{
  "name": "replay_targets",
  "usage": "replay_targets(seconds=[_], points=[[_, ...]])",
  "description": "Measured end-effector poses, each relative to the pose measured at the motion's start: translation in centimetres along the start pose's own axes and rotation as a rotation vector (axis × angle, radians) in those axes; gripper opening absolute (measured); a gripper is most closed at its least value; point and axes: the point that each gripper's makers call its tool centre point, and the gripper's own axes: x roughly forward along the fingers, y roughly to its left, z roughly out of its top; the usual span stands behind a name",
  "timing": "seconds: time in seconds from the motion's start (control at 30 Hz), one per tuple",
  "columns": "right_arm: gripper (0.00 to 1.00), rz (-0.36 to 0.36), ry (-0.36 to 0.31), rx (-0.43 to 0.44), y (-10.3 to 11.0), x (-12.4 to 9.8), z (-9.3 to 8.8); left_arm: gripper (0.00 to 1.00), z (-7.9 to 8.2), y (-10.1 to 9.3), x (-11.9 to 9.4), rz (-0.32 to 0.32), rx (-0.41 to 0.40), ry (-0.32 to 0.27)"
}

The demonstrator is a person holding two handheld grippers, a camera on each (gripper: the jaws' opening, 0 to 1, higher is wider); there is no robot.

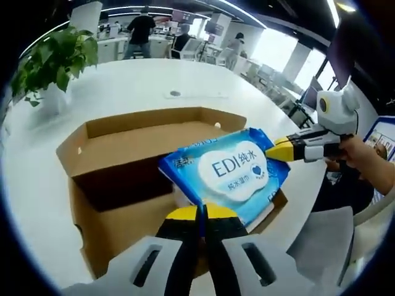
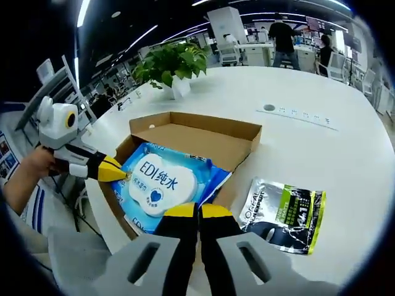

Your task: Operate the shoe box by opening the lid, removing the specified soft item, and placing it in the target area until the item is outside and the box remains undamaged.

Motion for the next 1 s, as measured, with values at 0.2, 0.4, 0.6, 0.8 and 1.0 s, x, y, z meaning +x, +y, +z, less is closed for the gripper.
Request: replay_targets(seconds=[0.2,0.4,0.6,0.8,1.0], points=[[0.00,-0.009,-0.012,0.014,-0.9,-1.0,0.2,0.00,0.7,-1.1,0.5,-0.006,0.009,0.000],[0.00,-0.020,-0.024,0.034,-2.0,-1.9,0.4,0.00,1.6,-2.2,0.9,-0.013,0.015,-0.014],[0.00,-0.034,-0.023,0.042,-3.1,-2.6,0.4,0.00,2.5,-3.3,1.4,-0.026,0.018,-0.023],[0.00,-0.055,-0.018,0.050,-4.7,-3.7,0.0,0.00,3.1,-5.0,2.4,-0.042,0.036,-0.023],[0.00,-0.077,-0.022,0.050,-6.2,-4.7,-0.3,0.00,3.9,-6.5,3.5,-0.057,0.050,-0.025]])
